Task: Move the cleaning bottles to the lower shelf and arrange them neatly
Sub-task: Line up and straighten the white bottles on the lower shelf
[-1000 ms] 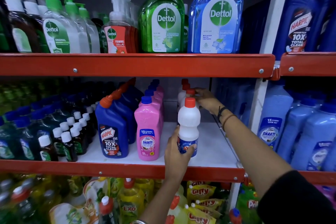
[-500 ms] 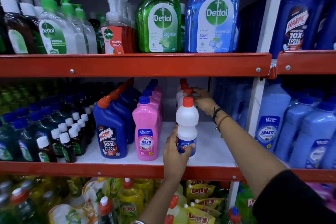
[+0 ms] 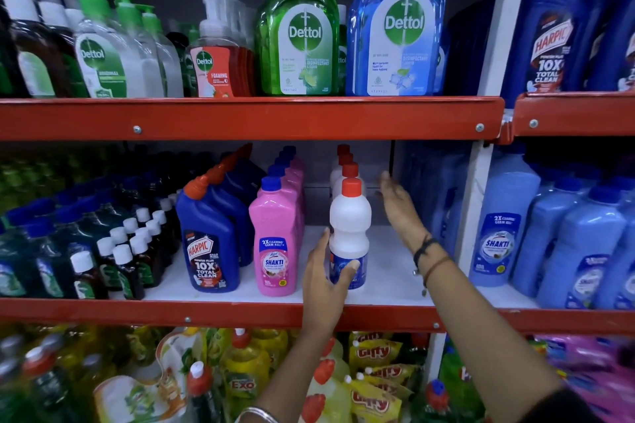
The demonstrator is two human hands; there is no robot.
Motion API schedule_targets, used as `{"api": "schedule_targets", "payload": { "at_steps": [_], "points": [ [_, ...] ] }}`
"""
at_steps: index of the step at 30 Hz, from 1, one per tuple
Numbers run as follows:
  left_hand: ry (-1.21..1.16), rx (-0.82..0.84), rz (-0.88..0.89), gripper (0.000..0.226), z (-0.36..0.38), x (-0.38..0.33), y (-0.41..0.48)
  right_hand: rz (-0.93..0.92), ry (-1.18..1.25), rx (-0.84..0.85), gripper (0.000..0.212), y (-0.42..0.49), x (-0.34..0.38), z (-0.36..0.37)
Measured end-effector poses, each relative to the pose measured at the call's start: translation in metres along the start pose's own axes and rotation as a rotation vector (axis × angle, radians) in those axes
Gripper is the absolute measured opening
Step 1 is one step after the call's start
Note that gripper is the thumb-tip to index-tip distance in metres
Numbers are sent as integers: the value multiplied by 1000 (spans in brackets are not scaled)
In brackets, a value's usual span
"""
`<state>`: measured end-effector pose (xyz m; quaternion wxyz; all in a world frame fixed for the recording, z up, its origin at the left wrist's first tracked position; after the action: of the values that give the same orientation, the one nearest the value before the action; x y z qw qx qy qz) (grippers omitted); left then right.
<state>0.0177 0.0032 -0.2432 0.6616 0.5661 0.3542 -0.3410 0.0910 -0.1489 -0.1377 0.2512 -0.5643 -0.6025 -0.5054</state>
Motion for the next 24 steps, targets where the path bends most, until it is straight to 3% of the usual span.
{"api": "schedule_targets", "payload": {
  "at_steps": [3,6,8,12,24],
  "points": [
    [-141,6,-40,43,-2,-11,-8,92,215,-52,61,-50,-24,4],
    [-231,5,-107,36,0,-16,-10,188,326,38,63,-89,-42,19],
    [-265,4,-166,38,0,-14,-8,223,352,78,64,-102,-48,29],
    [-315,6,-209,67,-1,-11,-4,233,370,36,63,-107,-54,35],
    [-337,2,-248,58,3,-16,-1,236,413,-5,67,-103,-60,35]
  ]
}}
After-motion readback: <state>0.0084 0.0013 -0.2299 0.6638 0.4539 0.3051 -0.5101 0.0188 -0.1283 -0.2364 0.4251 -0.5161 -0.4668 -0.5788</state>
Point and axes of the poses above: each hand's wrist, its own y-axis towards the middle knuckle, its own z-axis out of the palm, x = y × z, the point moved 4 cm from there along y, towards the middle knuckle, and after that the axes turned 13 degrees about -y, right-handed, at the moved point
